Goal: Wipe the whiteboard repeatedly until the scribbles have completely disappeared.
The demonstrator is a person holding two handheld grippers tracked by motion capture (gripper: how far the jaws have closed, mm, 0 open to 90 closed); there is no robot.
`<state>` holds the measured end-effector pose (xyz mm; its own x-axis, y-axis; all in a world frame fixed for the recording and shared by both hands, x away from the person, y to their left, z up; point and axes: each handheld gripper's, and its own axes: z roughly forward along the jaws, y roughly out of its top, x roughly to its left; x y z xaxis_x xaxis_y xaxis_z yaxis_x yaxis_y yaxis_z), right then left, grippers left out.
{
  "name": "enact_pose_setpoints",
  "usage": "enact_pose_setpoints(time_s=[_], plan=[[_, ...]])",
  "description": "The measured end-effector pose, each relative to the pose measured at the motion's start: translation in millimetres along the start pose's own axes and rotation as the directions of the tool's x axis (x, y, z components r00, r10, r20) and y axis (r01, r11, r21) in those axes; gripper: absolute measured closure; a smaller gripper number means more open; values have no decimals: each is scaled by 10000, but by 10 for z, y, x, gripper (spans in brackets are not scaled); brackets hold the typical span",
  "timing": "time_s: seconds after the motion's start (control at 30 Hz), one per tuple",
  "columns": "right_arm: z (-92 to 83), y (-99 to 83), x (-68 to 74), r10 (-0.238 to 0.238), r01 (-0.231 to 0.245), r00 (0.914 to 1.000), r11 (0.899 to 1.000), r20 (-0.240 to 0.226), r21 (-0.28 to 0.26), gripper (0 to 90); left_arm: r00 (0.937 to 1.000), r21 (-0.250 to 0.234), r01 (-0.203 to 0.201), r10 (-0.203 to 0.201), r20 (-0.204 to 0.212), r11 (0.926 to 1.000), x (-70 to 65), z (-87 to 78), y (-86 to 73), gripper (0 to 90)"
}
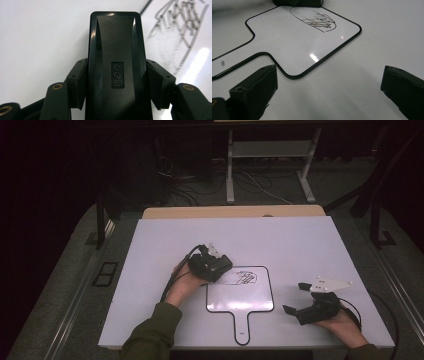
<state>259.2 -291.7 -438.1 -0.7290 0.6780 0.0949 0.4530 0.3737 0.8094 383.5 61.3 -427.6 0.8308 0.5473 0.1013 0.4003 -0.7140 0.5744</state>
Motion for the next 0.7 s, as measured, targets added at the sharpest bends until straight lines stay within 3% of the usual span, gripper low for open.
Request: enact_pose_setpoints(time_s=[0.1,0.27,0.33,0.43,0.57,0.7], plan=[[0,-1,0,-9,9,10000,10000,-2,9,0,10000,22,3,-3,-89,10000,28,-3,-7,392],[-2,-2,1,-29,29,10000,10000,15,10,0,9989,-34,375,-376,-266,9993,168,-21,-70,392],[0,-2,0,-30,30,10000,10000,16,20,0,9987,-42,436,-437,-280,9990,160,-24,-76,392],[2,-1,-1,-60,60,10000,10000,11,23,0,9990,25,231,-230,-372,9997,94,-25,-53,392],[-1,-1,0,-31,31,10000,10000,29,8,0,9998,80,-36,38,-201,10000,12,-25,-30,392],[-2,-2,1,-44,44,10000,10000,21,16,0,9995,21,112,-111,-283,9999,71,-21,-44,392]])
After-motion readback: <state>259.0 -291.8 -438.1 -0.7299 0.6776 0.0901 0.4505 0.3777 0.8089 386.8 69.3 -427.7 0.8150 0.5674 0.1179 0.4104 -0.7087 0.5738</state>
